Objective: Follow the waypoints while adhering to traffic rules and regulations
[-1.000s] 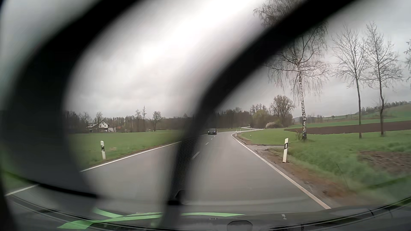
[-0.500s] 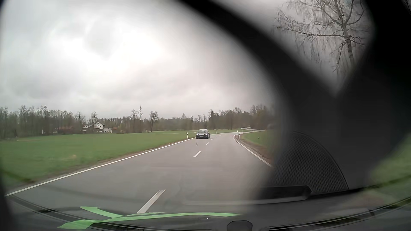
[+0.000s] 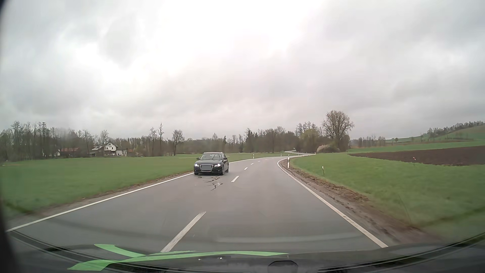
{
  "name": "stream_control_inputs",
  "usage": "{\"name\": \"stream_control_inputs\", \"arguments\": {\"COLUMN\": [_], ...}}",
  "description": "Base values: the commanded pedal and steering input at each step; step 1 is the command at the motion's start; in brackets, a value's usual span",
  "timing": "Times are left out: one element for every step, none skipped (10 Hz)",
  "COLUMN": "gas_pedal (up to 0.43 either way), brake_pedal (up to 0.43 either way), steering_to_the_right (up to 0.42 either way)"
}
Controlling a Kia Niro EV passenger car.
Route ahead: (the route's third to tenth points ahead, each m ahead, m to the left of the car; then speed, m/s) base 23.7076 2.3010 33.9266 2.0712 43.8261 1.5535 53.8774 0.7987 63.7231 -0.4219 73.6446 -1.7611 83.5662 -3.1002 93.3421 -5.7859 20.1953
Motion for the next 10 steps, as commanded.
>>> {"name": "stream_control_inputs", "arguments": {"gas_pedal": [0.008, 0.008, 0.008, 0.008, 0.0, 0.0, 0.0, 0.02, 0.059, 0.067], "brake_pedal": [0.0, 0.0, 0.0, 0.0, 0.0, 0.0, 0.0, 0.0, 0.0, 0.0], "steering_to_the_right": [-0.001, 0.0, 0.0, 0.0, 0.003, 0.004, 0.003, 0.004, 0.007, 0.007]}}
